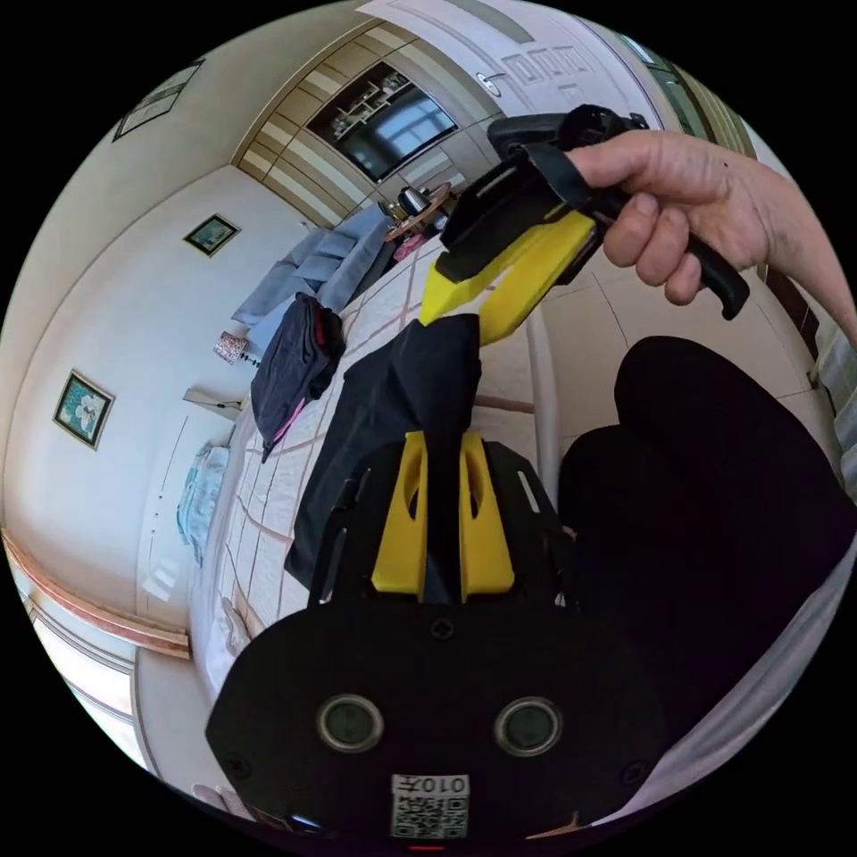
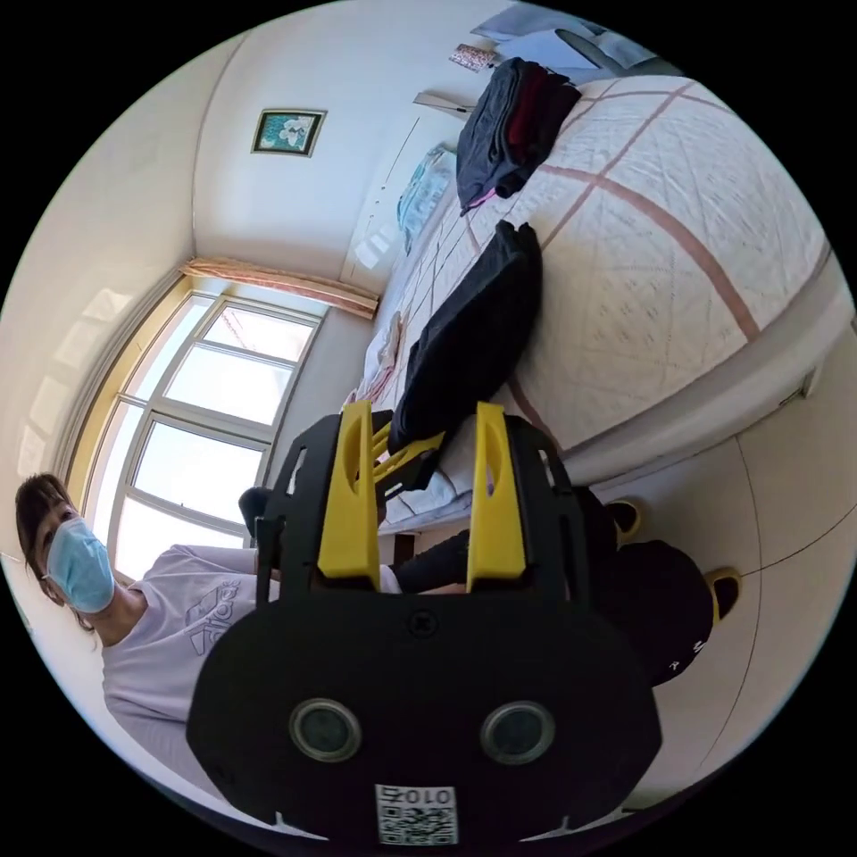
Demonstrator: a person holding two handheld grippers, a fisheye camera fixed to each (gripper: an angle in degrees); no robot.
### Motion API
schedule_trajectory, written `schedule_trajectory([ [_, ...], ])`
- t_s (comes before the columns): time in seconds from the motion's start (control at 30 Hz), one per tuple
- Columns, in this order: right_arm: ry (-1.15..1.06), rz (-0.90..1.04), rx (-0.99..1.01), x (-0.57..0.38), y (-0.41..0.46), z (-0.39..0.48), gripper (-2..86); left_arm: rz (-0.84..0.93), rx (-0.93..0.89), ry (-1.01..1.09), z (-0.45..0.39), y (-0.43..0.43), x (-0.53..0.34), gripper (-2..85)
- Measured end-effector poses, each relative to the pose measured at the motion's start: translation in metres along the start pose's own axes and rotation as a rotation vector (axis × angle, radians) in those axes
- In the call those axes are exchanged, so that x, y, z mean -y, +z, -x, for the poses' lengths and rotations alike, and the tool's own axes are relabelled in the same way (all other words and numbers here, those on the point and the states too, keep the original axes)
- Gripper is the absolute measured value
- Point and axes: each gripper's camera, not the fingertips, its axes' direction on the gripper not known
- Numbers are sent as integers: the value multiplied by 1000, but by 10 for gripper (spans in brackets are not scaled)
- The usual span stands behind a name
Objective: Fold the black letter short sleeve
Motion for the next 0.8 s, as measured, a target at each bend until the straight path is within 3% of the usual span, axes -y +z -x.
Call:
schedule_trajectory([
  [0.17, 55, 0, 177, 8, 10, -27, 155, -1, 12, 6, 12, 11, -18, 91],
  [0.33, 102, 74, 134, 44, 41, -33, 89, -3, -28, -26, 38, 24, -45, 95],
  [0.43, 55, 62, 94, 53, 35, -18, 74, -5, -288, -177, 89, 17, -84, 106],
  [0.5, 32, 60, 98, 60, 33, -8, 71, -34, -554, -438, 146, 9, -151, 116],
  [0.6, 27, 51, 194, 75, 40, 0, 70, -34, -798, -847, 197, 34, -259, 129],
  [0.8, 12, 65, 214, 99, 62, 17, 70, -117, -1178, -1231, 215, 107, -365, 150],
])
